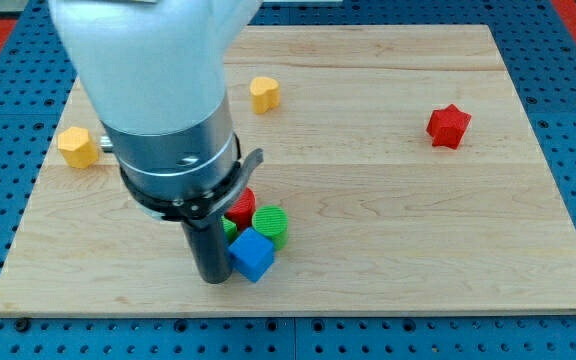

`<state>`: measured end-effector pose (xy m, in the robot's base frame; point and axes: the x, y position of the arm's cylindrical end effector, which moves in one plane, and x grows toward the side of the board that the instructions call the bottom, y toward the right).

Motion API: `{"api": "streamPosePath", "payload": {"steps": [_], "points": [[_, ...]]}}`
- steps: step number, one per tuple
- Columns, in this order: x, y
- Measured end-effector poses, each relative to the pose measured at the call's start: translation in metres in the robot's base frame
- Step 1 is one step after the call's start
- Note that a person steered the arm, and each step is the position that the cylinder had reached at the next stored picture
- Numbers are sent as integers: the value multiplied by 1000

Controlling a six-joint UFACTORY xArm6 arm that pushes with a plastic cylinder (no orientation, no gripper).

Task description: Push the green star close to the green circle

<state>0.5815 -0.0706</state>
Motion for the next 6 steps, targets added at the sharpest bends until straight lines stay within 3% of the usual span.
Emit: {"api": "streamPosePath", "payload": {"steps": [2, 3, 4, 5, 6], "points": [[-10, 9], [-1, -35], [-22, -57], [-50, -25], [-44, 1]]}}
